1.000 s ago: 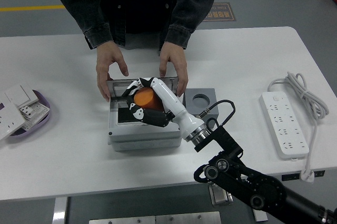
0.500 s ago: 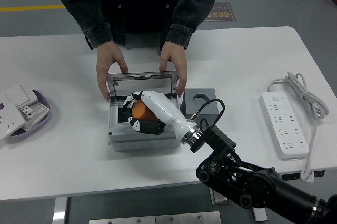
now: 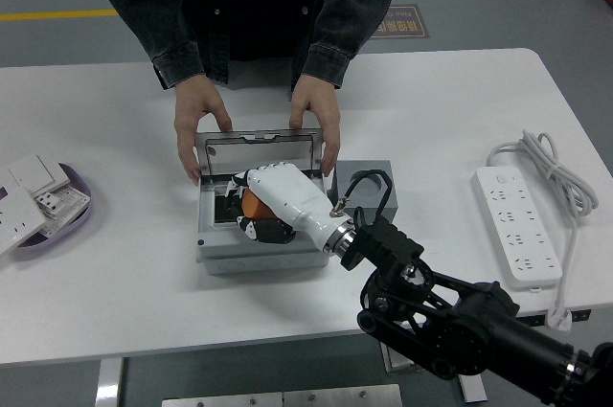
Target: Pick up the cylinder from the cube,place it in the box,flap close box
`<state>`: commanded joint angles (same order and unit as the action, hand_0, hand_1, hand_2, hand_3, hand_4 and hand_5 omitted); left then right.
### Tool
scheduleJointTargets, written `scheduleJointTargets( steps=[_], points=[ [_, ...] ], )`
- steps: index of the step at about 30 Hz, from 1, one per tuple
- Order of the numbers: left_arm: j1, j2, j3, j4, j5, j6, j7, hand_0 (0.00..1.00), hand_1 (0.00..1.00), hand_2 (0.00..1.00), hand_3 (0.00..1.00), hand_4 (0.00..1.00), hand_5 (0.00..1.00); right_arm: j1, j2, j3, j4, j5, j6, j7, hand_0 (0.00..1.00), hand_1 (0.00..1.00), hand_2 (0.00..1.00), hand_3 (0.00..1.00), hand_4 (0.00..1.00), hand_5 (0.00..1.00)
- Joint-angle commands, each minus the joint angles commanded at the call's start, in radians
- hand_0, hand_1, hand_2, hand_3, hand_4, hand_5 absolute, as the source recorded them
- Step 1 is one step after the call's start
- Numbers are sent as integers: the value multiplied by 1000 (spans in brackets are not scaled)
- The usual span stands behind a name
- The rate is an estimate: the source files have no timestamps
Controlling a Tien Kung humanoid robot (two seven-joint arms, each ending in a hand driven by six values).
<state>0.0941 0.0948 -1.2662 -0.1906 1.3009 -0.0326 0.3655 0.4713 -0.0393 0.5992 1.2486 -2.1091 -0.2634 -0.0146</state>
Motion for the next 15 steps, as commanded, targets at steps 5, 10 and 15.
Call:
scheduleJointTargets(
  steps=[5,10,15],
  points=[
    [1,0,-3,1,3,-1,0,612,618,584,630,691,201,21,0,-9,13,-53,65,-59,78,227,271,268,2,2],
    [2,0,-9,1,7,-1,0,612,618,584,630,691,201,36,0,-15,16,-78,125,-110,78,227,271,268,2,2],
    [4,0,-12,0,10,-1,2,612,618,583,629,691,202,44,-2,-8,17,-84,157,-133,116,265,308,320,2,2]
  ],
)
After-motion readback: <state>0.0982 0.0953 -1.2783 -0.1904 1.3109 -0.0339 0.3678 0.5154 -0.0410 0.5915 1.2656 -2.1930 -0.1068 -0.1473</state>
